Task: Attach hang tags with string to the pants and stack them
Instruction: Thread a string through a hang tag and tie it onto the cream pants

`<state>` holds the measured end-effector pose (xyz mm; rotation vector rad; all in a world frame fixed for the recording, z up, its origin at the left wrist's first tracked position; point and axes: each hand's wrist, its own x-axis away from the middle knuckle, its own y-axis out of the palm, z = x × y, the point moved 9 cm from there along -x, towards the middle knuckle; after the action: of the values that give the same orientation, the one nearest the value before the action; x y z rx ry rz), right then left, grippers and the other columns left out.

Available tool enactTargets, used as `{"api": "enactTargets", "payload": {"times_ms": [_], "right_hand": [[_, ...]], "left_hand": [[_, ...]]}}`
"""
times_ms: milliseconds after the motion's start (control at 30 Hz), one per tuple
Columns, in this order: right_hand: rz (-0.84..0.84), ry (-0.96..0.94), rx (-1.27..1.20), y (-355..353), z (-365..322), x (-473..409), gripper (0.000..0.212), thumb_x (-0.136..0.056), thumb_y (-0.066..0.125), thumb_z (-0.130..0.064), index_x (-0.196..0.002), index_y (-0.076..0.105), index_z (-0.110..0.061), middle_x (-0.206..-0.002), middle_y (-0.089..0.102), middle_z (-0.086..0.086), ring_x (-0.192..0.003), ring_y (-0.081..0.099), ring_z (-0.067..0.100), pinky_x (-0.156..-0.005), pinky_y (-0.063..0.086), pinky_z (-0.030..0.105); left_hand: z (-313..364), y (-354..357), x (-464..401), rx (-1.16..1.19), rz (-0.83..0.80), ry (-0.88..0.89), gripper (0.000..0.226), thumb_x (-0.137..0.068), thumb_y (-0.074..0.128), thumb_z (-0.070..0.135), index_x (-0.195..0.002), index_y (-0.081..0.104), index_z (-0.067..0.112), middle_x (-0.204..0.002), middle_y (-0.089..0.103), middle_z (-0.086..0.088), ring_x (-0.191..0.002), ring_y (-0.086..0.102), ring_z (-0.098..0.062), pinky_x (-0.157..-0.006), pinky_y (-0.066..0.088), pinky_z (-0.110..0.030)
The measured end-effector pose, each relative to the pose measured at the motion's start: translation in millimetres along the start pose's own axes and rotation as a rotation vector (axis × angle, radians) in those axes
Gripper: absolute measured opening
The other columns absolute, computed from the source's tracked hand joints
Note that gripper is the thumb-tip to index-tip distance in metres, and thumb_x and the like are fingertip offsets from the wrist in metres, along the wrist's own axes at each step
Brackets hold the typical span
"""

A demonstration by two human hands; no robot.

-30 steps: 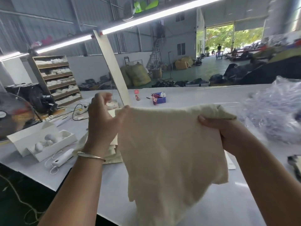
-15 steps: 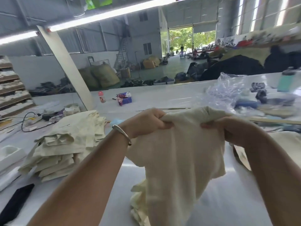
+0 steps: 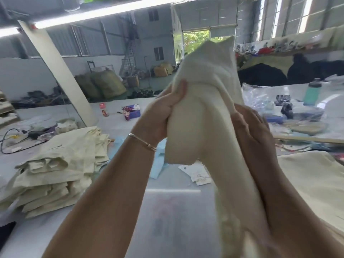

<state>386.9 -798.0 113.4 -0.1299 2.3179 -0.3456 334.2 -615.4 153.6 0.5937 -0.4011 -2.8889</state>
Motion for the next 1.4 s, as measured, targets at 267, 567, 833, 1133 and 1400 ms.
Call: {"api": "enactTargets", "payload": {"times_ms": [267,567,833,1133,1400], "right_hand": [[-0.554,-0.053,0.438,208.5,35.2,91.5,0.043,-0.098,0.038,-0.048,-0.134,0.053,-0.029,-0.144,0.048,-0.008,-0.136,0.038,0.012,-0.114,0.022,0.038],[-0.911,0.306,0.649,240.0,178.6,262.1,0.043,-0.098,0.041,-0.043,-0.141,0.039,-0.043,-0.154,0.028,-0.020,-0.142,0.023,0.001,-0.115,0.008,0.028],[-0.625,0.415,0.785,166.3,193.7,255.5,0.031,-0.094,0.056,-0.014,-0.121,0.066,-0.026,-0.141,0.052,-0.005,-0.127,0.051,0.022,-0.110,0.019,0.038],[-0.338,0.715,0.988,86.3,211.1,246.2,0.055,-0.091,0.061,-0.035,-0.138,0.046,-0.013,-0.146,0.040,0.018,-0.133,0.038,0.035,-0.109,0.026,0.049],[-0.309,1.287,0.713,11.5,262.3,259.6,0.078,-0.069,0.072,-0.064,-0.117,0.052,-0.005,-0.117,0.058,0.018,-0.107,0.056,0.036,-0.086,0.045,0.042]], "left_hand": [[-94.0,-245.2,132.3,-0.254,0.448,-0.437,0.022,-0.099,0.052,0.013,-0.118,0.064,0.010,-0.115,0.068,-0.017,-0.095,0.070,-0.026,-0.080,0.058,-0.037],[-203.4,-383.8,233.2,-0.819,0.586,-0.742,0.022,-0.092,0.055,0.010,-0.103,0.066,0.025,-0.113,0.069,-0.003,-0.091,0.060,-0.015,-0.070,0.048,-0.021],[-198.9,-383.3,222.4,-1.434,0.616,-0.654,0.056,-0.081,0.063,0.014,-0.135,0.048,0.018,-0.124,0.052,-0.019,-0.112,0.046,-0.040,-0.084,0.042,-0.045],[-264.5,-274.3,187.0,-1.320,0.206,-0.434,0.013,-0.077,0.065,-0.001,-0.080,0.072,0.010,-0.085,0.066,-0.007,-0.089,0.058,-0.031,-0.078,0.042,-0.036],[-321.3,-141.1,164.4,-1.064,-0.138,-0.462,0.016,-0.080,0.061,0.005,-0.085,0.072,0.016,-0.082,0.067,0.009,-0.078,0.060,-0.011,-0.078,0.047,-0.023]]}}
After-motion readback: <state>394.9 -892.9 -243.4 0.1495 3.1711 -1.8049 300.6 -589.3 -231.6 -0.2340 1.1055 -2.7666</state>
